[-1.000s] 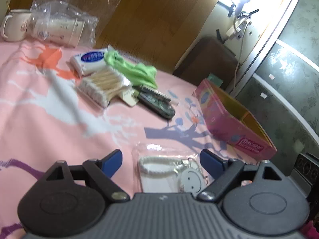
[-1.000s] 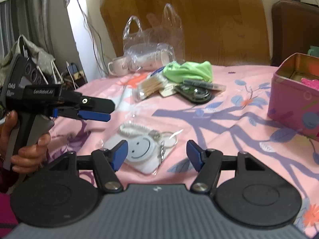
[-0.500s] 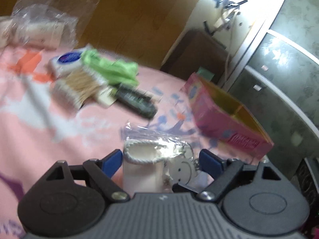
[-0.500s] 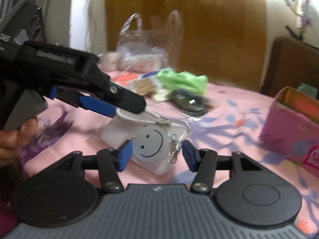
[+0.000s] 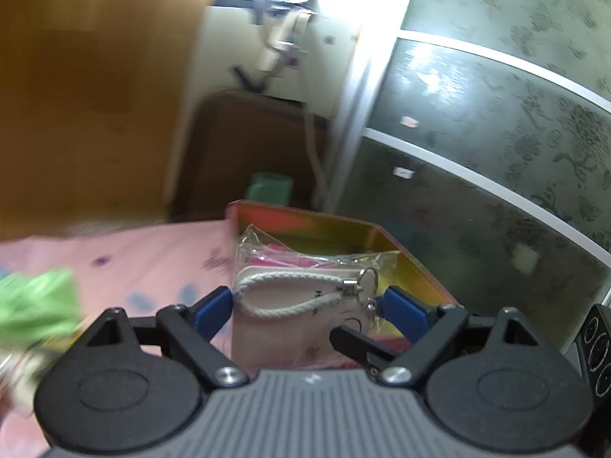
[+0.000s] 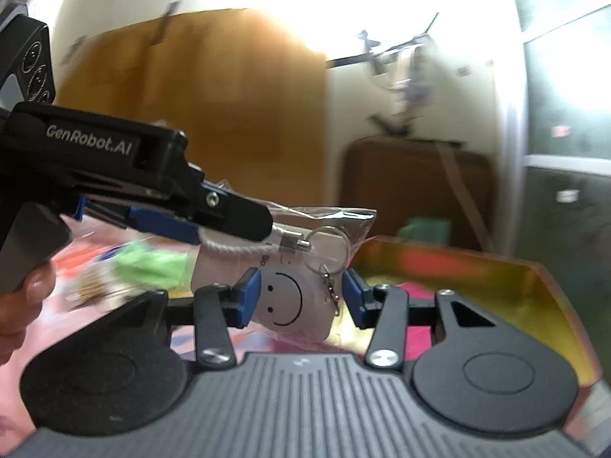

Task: Organize soft objects
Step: 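Carry the keychain bag into the pink tin and release it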

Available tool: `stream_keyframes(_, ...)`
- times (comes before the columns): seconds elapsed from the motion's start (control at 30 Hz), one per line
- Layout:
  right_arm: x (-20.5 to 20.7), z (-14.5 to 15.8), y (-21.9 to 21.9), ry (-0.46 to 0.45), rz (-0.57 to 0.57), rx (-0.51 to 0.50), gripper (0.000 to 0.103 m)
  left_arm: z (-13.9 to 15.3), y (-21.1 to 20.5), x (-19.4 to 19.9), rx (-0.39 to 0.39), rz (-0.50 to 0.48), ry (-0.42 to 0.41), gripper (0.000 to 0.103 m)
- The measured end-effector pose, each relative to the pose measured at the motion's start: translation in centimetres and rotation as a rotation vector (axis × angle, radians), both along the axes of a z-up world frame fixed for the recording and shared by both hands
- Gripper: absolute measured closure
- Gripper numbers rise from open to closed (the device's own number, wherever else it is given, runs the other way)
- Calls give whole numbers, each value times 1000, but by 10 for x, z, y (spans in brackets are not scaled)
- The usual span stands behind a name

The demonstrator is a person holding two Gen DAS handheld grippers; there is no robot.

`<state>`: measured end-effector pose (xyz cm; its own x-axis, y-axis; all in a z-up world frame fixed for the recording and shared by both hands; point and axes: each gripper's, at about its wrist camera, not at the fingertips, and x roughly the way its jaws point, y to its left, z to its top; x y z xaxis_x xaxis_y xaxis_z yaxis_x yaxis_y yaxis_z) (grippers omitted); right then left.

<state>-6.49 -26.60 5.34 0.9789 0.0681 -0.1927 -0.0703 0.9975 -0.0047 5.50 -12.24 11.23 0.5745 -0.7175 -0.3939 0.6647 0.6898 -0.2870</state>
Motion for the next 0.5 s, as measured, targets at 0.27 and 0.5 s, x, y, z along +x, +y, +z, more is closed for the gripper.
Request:
stream_keyframes(0.27, 24, -35, -75, 115, -253, 160, 43, -29, -61, 37, 76, 21, 54, 14)
stream_keyframes(0.5, -1, -38, -58, 49, -157, 238, 43, -39, 16, 9, 40, 87, 46, 13)
